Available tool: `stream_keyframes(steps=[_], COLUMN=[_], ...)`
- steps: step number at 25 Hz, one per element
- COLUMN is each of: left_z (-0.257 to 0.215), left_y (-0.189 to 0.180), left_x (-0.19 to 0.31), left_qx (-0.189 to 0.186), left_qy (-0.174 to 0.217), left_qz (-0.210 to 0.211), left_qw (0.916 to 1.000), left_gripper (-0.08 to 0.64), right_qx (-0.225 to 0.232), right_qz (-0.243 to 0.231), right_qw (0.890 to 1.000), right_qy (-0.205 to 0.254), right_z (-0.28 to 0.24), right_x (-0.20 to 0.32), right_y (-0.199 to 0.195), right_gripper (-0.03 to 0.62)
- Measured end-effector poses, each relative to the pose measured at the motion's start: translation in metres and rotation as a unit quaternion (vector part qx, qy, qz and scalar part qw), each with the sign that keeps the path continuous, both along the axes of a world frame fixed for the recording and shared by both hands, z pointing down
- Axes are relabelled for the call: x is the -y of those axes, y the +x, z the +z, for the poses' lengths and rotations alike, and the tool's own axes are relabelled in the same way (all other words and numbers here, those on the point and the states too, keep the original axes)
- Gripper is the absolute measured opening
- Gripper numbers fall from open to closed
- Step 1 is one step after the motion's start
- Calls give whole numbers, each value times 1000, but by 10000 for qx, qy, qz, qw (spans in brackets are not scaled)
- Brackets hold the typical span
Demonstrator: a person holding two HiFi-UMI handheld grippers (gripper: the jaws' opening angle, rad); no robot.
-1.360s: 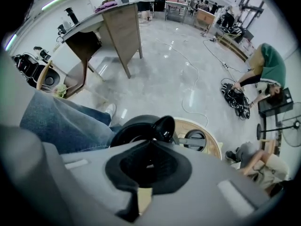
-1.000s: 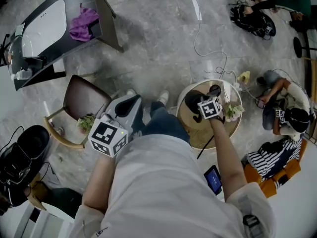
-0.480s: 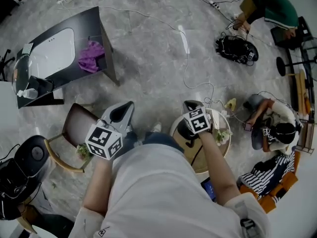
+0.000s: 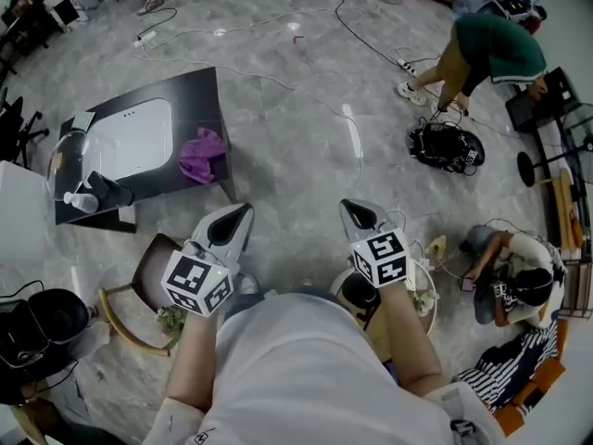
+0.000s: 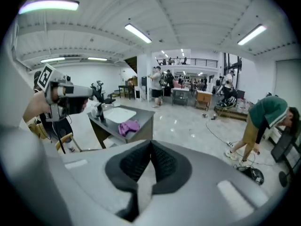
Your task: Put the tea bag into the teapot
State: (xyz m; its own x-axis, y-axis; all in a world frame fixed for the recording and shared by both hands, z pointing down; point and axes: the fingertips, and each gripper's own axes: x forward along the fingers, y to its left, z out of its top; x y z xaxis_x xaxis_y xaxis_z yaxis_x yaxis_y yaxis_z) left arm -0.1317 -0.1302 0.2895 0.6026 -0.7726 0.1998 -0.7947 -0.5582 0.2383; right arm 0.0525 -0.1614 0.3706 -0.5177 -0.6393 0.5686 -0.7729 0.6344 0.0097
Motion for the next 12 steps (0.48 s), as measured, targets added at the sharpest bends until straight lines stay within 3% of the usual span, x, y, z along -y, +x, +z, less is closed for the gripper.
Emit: stream_keyframes(steps=[5,12], left_z=[-40,-80], left_y=[-25,-43], left_x=[8,5], left_qx=[100,13], left_qy=[466,947], left_qz=[-154,-342], left_qw=[9987,9949], left_gripper=[8,8], right_qx=[625,1174], right_qz=[-216,-450], right_qw=[9948,9776], right_qy=[768,1686], right_z=[-70,-137], right_x=[9,6], right_y=[-36,-58], right_gripper=[3,3])
